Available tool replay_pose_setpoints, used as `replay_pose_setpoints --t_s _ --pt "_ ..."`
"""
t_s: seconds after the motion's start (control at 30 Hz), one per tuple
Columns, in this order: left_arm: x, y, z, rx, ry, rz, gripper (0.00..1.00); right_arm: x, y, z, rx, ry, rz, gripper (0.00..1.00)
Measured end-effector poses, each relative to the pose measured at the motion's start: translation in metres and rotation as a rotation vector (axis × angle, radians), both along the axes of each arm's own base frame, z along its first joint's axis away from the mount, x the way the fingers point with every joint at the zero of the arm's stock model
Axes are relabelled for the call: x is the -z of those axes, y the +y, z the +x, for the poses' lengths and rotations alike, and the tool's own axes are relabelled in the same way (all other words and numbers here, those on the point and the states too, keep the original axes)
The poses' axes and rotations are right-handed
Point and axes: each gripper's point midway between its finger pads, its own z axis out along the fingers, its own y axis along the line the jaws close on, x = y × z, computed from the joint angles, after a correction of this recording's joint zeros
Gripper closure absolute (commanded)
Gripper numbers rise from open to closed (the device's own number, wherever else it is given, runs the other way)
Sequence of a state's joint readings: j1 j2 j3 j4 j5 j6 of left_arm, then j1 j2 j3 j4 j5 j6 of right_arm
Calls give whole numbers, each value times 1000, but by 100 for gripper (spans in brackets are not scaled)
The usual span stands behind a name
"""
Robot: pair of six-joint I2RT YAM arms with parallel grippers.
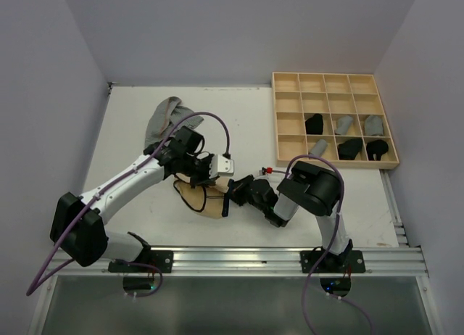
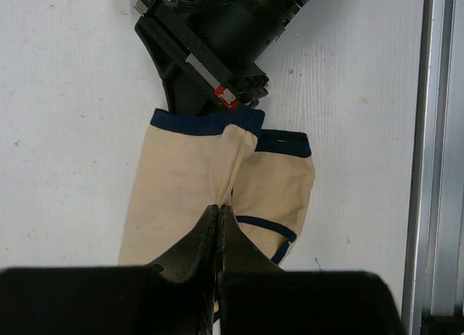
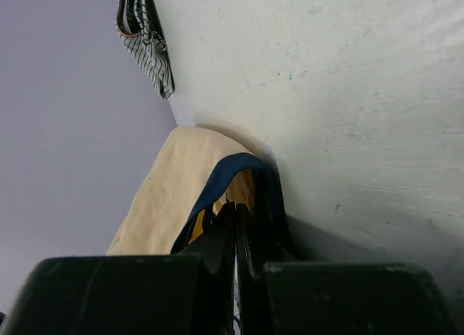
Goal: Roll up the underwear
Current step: Fold the underwear
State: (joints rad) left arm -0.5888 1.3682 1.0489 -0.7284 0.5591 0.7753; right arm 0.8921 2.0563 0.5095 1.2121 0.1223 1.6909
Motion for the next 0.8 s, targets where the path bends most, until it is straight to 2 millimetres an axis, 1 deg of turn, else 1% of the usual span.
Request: replay_pose_setpoints --t_s 0.23,0.5,0.8 --pt "10 5 -17 12 56 5 100 2 -2 3 17 -3 -8 100" --pt "13 8 -33 29 100 -13 100 2 -1 2 18 -4 -10 100" --pt "40 12 -56 16 207 6 100 4 -1 1 24 -6 -20 100"
